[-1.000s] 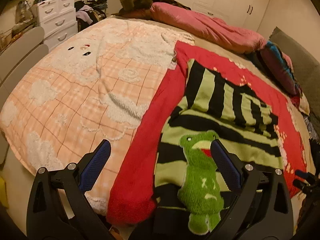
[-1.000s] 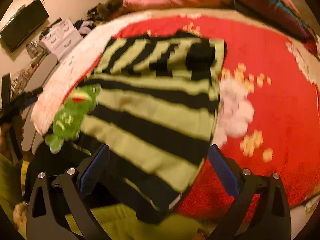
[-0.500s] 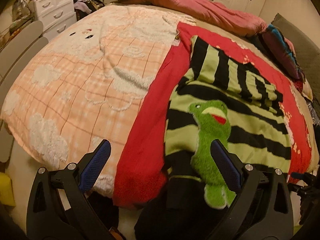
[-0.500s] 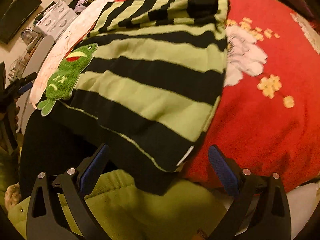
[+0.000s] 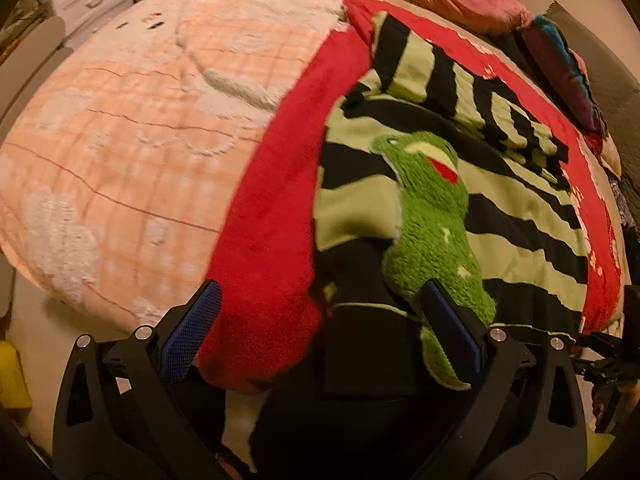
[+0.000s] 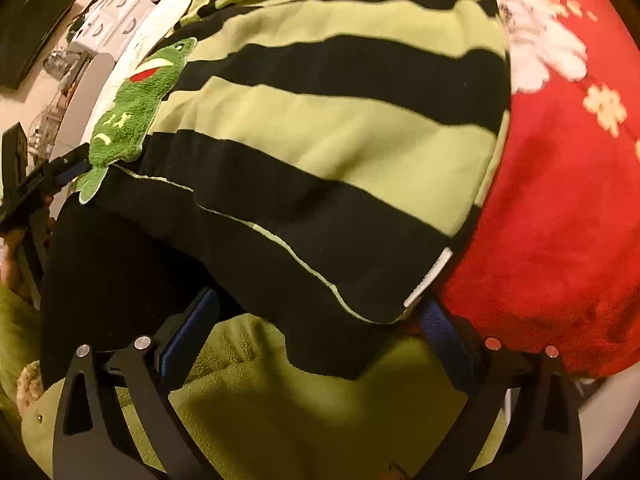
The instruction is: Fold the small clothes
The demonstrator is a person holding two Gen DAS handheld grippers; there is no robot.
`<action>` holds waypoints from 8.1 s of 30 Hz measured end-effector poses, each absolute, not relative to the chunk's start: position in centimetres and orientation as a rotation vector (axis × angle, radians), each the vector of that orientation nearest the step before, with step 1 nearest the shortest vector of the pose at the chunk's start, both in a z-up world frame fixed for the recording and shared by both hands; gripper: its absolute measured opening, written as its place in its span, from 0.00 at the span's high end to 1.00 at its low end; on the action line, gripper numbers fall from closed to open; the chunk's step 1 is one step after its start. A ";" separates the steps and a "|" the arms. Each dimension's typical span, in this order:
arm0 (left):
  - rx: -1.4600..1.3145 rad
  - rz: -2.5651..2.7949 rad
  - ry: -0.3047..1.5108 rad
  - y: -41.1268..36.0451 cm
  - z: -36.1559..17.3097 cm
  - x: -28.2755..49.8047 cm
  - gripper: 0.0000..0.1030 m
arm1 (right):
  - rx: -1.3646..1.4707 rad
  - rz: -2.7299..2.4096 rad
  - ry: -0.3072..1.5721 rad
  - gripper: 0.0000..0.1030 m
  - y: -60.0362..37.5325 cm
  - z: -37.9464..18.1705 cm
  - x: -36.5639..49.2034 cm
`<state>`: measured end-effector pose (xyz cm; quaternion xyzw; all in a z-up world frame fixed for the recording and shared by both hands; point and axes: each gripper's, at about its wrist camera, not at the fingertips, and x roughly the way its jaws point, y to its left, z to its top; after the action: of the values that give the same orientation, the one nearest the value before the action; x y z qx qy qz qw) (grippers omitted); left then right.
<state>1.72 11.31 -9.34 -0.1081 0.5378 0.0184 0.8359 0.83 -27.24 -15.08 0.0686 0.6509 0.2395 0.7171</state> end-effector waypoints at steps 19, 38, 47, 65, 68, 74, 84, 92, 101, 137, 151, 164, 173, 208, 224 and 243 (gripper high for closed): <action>-0.291 -0.095 1.114 9.0 -9.0 1.9 0.93 | 0.304 0.605 1.298 0.81 -30.7 -11.5 1.0; -0.414 -0.094 0.867 7.8 -1.7 12.6 0.94 | 0.626 0.582 0.969 0.85 -35.3 -4.4 14.4; -0.487 0.015 0.856 7.0 -4.6 19.9 0.93 | 0.664 0.471 1.018 0.85 -36.4 -8.1 20.9; -0.350 0.100 0.646 7.6 -5.5 17.7 0.67 | 0.734 0.401 0.903 0.39 -38.2 -8.6 20.1; -0.346 0.088 0.661 7.5 -6.1 17.9 0.64 | 0.704 0.354 0.847 0.26 -38.7 -7.6 19.7; -0.309 0.085 0.671 7.2 -6.8 18.1 0.61 | 0.526 0.357 0.858 0.23 -37.4 -6.7 19.3; -0.227 0.058 0.656 5.8 -6.5 18.0 0.54 | -0.099 0.336 0.834 0.22 -32.5 -6.7 18.0; -0.176 0.048 0.657 4.8 -6.6 18.0 0.51 | -0.146 0.351 0.909 0.86 -29.5 -7.2 22.0; -0.177 0.047 0.672 4.8 -7.0 18.1 0.51 | 0.435 0.214 0.977 0.92 -35.3 -7.8 28.6; 0.078 -0.094 0.843 1.6 -9.2 25.3 0.72 | 0.162 0.371 0.910 0.16 -33.2 -8.9 24.9; -0.200 -0.063 0.704 5.9 -7.8 24.2 0.87 | 0.278 0.322 0.935 0.69 -33.8 -10.9 26.5; -0.151 -0.056 0.633 5.1 -6.1 23.4 0.97 | 0.306 0.322 0.786 0.80 -34.4 -7.2 24.9; -0.196 0.041 0.642 5.0 -5.0 26.1 0.96 | 0.255 0.303 0.734 0.80 -33.3 -5.2 28.2; -0.004 0.082 0.850 0.3 -10.5 25.0 0.14 | 0.022 0.271 0.864 0.46 -26.9 -9.8 22.7; -0.080 0.064 0.772 2.0 -8.3 24.1 0.08 | 0.105 0.235 0.888 0.36 -29.4 -9.8 22.0; 0.028 -0.001 0.967 -0.9 -10.6 20.6 0.08 | 0.046 0.312 0.971 0.28 -27.5 -10.8 17.7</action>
<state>20.59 -0.86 -10.55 0.0133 0.4649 -0.0005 0.8853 17.74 -27.48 -10.75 0.0219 0.4648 0.1491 0.8725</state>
